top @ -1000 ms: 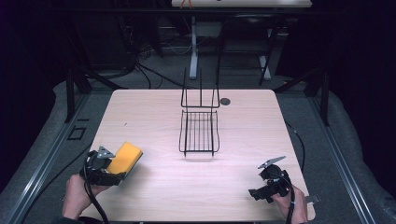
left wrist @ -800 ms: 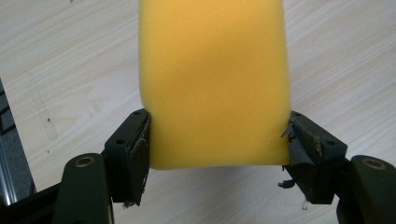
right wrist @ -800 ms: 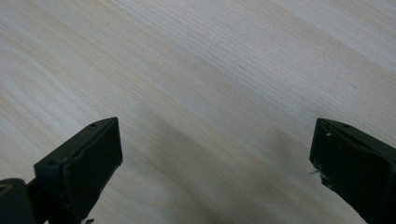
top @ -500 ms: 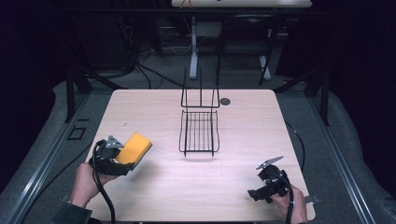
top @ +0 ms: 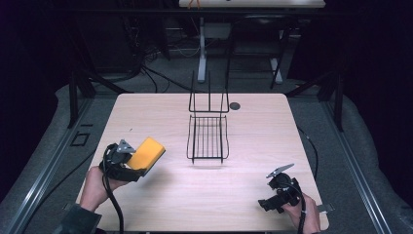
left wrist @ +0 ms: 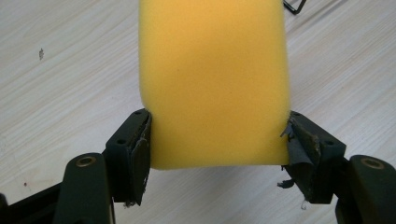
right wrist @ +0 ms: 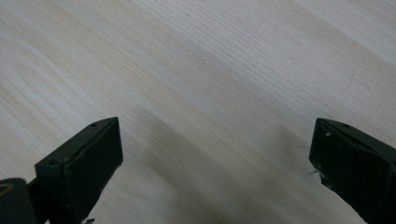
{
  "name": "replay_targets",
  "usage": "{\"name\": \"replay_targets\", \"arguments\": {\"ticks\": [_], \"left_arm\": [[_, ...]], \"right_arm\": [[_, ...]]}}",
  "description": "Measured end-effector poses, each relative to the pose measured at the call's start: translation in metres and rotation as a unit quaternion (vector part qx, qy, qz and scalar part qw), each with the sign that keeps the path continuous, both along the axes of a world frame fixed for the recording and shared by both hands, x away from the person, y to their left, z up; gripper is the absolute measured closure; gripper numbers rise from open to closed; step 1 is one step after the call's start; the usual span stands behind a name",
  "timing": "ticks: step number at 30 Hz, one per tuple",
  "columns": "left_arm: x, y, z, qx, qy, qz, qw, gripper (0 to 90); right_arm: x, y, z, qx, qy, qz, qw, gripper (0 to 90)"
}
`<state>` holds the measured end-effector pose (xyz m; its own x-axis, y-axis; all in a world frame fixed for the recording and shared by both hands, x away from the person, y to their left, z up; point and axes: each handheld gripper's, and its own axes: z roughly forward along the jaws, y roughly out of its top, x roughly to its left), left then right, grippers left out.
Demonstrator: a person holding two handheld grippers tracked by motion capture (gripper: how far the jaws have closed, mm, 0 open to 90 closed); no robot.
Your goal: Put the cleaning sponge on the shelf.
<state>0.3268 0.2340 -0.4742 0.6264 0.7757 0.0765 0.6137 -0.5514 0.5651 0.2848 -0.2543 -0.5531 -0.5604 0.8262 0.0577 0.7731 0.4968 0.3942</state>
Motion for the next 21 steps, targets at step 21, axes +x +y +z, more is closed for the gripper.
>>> {"name": "replay_targets", "arguments": {"ticks": [21], "left_arm": [[0.022,-0.031,0.019,0.001,-0.013,-0.039,0.9992,32.0]], "right_arm": [[0.000,0.002,-0.002,0.001,0.007,0.011,0.9999,2.1]]}}
